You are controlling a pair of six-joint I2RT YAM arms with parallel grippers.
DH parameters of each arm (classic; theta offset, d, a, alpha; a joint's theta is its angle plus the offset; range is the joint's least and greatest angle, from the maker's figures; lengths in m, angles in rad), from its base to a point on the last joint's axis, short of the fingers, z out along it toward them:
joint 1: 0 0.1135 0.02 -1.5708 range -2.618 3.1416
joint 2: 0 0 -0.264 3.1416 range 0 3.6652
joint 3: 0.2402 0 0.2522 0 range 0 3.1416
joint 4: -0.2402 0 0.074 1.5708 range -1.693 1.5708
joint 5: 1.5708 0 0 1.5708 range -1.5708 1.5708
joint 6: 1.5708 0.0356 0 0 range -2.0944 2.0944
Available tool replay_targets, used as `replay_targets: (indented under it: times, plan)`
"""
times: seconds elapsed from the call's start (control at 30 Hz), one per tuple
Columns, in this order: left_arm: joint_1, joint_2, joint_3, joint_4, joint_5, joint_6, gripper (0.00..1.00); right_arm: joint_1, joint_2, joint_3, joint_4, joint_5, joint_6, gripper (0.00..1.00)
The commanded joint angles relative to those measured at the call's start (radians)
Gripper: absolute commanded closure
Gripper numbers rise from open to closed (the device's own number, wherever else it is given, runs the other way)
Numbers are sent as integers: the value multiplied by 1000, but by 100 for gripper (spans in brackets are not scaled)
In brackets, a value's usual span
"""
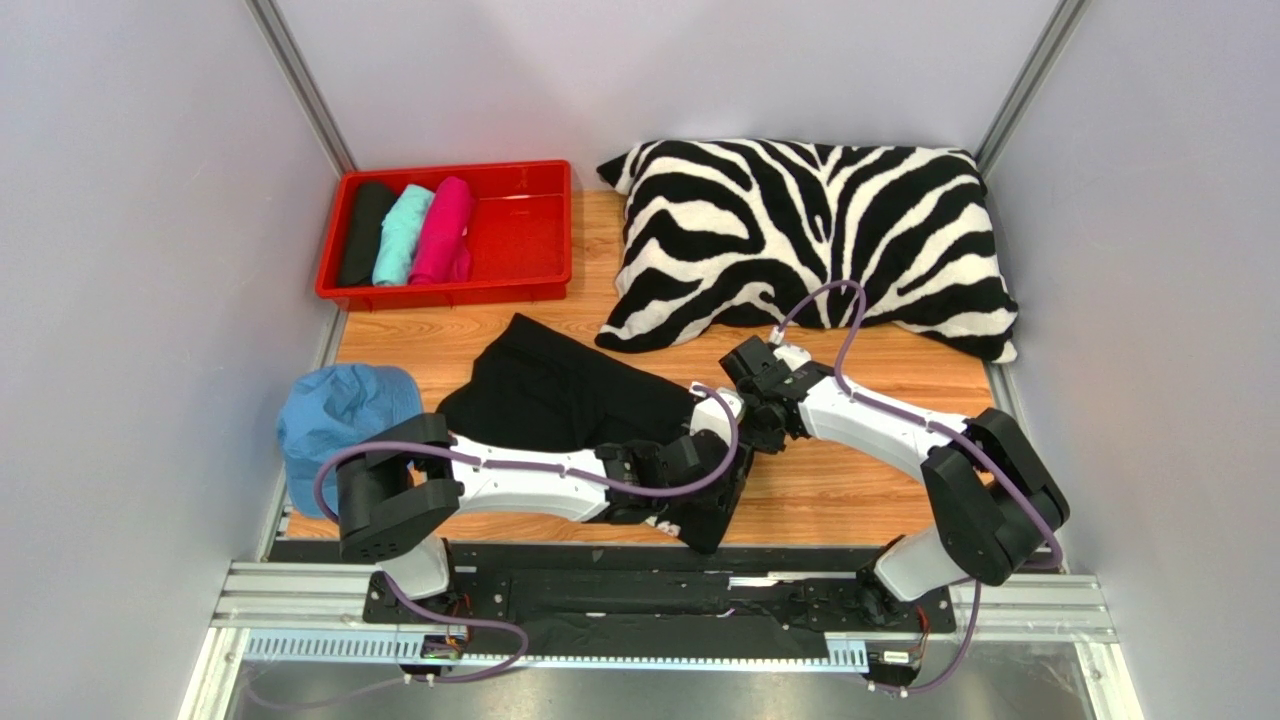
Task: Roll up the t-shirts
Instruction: Roll the T-shirt to the center of the board.
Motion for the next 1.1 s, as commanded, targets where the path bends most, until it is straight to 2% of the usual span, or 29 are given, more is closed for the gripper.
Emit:
replay_targets:
  times: [0.0, 0.07, 0.17, 0.33, 0.77, 1.07]
  plan:
    - [-65, -21, -37, 118, -138, 24, 39, 5, 13, 35, -47, -3, 18, 68]
    - [-105, -38, -60, 124, -206, 53, 39, 5, 17, 43, -63, 5, 15, 68]
    - [-135, -47, -86, 159, -234, 85, 38, 5, 16, 48, -67, 9, 15, 68]
    - [-169, -1, -38, 81, -298, 93, 37, 5, 30, 74, -87, 11, 18, 68]
    - [-226, 195, 198, -300, -398, 32, 37, 5, 54, 112, -115, 0, 28, 68]
    - [-235, 283, 250, -405, -399, -17, 40, 5, 65, 117, -110, 0, 30, 69]
